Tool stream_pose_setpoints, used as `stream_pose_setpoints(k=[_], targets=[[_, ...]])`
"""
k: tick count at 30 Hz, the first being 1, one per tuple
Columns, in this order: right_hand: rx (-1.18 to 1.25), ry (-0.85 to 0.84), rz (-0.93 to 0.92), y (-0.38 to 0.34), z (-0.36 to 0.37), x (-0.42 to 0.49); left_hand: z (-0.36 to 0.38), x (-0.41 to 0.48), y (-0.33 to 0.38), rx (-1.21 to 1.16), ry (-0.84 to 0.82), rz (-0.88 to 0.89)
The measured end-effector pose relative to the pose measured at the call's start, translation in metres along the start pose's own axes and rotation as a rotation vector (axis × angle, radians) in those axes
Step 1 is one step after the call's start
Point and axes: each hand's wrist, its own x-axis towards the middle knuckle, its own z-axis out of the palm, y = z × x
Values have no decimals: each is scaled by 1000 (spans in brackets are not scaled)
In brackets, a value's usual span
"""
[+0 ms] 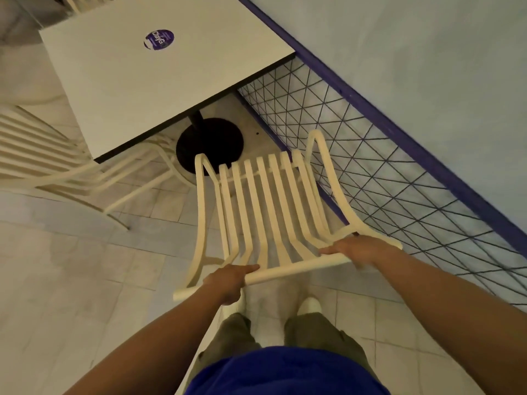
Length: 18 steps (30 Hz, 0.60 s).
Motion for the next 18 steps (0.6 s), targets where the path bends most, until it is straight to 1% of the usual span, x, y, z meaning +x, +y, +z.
stream_pose_setpoints(k=[3, 6, 9, 13, 18], targets=[[-39, 0, -10, 22, -8, 1, 1, 9, 20, -34, -3, -19], [-52, 42, -3, 33, -12, 1, -4, 13, 30, -37, -17, -31], [-66, 49, 22, 34, -11, 2, -5, 16, 32, -56, -50, -43], [-3, 52, 97, 32, -9, 1, -3, 21, 29, -74, -65, -12], [14, 48, 107, 13, -5, 6, -2, 24, 27, -123, -96, 33]])
